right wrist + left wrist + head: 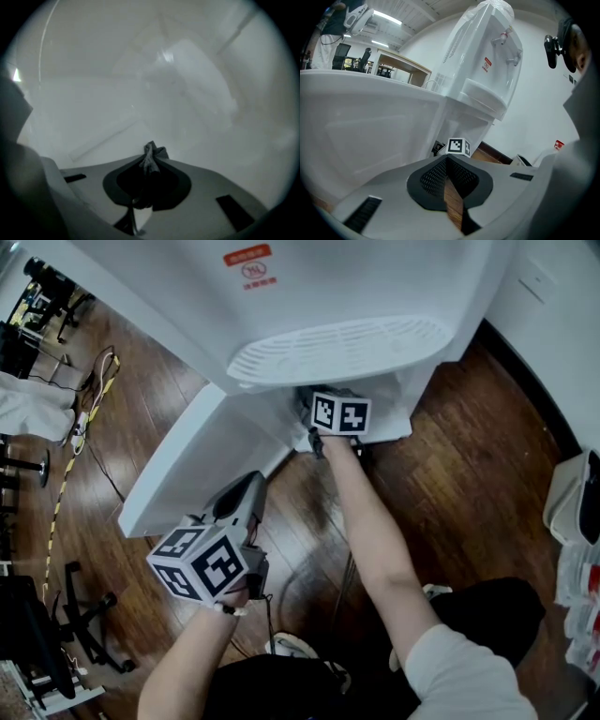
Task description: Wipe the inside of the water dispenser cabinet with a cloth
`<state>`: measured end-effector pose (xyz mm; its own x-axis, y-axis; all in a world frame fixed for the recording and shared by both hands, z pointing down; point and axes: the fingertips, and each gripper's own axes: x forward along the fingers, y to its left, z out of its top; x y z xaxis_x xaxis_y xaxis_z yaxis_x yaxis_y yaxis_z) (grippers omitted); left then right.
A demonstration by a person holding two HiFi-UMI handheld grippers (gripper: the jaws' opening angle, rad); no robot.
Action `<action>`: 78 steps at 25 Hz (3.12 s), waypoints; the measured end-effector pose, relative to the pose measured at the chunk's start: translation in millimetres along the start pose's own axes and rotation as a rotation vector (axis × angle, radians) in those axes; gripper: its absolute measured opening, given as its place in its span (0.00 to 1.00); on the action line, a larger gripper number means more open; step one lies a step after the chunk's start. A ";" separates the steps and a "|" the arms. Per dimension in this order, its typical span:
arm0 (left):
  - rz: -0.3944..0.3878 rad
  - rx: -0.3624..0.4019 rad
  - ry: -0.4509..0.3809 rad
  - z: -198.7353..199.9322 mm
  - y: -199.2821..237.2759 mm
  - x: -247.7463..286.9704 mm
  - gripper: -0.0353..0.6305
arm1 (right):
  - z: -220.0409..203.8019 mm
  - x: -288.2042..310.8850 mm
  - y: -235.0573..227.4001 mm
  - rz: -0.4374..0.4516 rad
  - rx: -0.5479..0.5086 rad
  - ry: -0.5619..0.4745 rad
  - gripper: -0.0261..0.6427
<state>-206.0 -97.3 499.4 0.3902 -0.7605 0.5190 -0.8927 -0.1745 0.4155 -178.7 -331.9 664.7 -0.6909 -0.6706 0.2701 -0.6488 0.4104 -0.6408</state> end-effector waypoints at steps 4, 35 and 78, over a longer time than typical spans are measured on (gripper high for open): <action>0.001 -0.009 -0.002 0.2 3.7 -2.5 0.03 | 39.7 -4.7 22.9 0.135 -0.004 -0.139 0.09; -0.005 -0.010 -0.018 6.2 1.0 -23.6 0.03 | 66.4 -15.4 -42.3 -0.292 0.020 -0.260 0.08; 0.022 -0.025 -0.034 12.2 3.7 -32.1 0.03 | 92.0 -54.6 -85.7 -0.432 0.115 -0.399 0.09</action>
<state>-224.6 -81.2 475.2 0.3628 -0.7846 0.5028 -0.8947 -0.1424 0.4233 -56.1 -387.3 638.8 -0.1845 -0.9511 0.2475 -0.7906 -0.0060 -0.6123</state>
